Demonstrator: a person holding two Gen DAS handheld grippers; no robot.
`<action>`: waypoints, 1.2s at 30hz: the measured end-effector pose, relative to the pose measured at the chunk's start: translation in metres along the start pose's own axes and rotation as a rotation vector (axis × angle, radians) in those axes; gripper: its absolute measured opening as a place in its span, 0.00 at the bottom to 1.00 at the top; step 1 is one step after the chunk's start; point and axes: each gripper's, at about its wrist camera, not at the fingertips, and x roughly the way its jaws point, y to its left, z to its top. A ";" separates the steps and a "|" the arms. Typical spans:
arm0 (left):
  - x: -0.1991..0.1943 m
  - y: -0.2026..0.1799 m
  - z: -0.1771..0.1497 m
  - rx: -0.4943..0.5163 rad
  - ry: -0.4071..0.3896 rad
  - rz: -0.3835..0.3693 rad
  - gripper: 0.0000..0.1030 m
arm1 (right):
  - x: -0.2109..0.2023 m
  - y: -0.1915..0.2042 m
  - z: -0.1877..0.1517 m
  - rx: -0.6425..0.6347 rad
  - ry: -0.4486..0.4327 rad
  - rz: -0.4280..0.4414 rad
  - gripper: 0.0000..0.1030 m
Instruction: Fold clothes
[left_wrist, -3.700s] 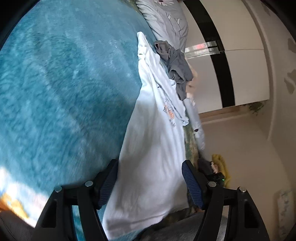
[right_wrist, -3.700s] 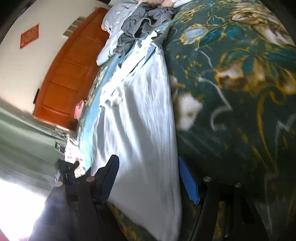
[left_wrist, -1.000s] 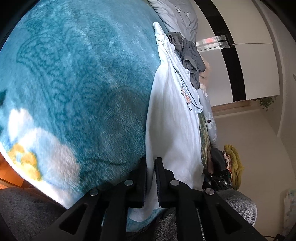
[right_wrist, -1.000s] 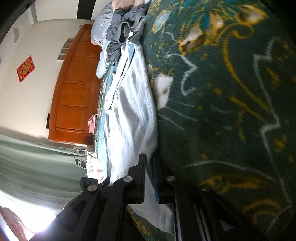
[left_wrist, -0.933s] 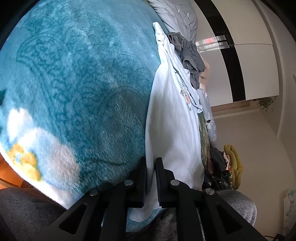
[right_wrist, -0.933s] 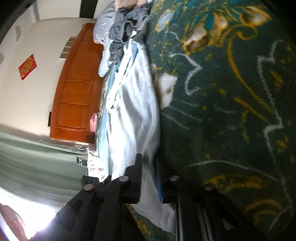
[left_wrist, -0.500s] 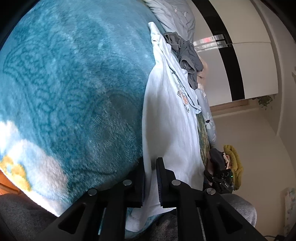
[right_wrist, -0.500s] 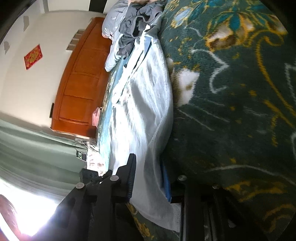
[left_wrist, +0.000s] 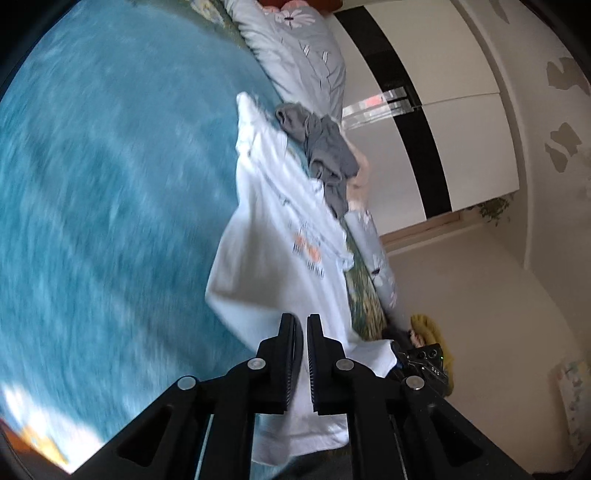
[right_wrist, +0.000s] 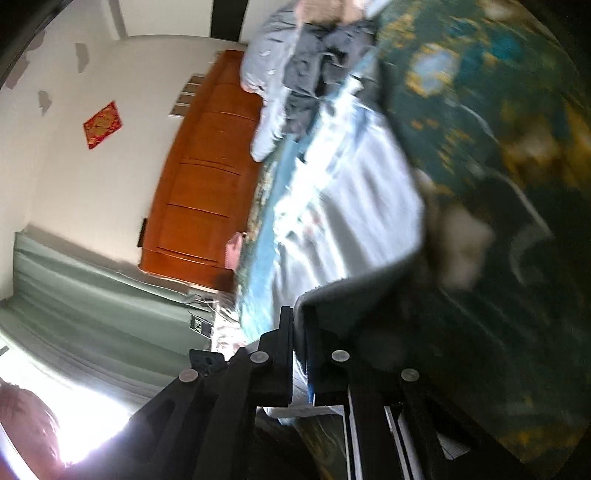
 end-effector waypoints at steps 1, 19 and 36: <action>0.000 -0.001 0.009 -0.001 -0.009 -0.002 0.07 | 0.003 0.003 0.006 -0.005 -0.001 0.002 0.05; -0.008 -0.005 0.035 0.052 0.005 0.149 0.48 | 0.035 0.019 0.091 -0.045 -0.038 -0.074 0.08; 0.000 -0.007 -0.043 0.055 0.159 0.226 0.63 | 0.057 0.005 0.081 -0.094 0.143 -0.225 0.48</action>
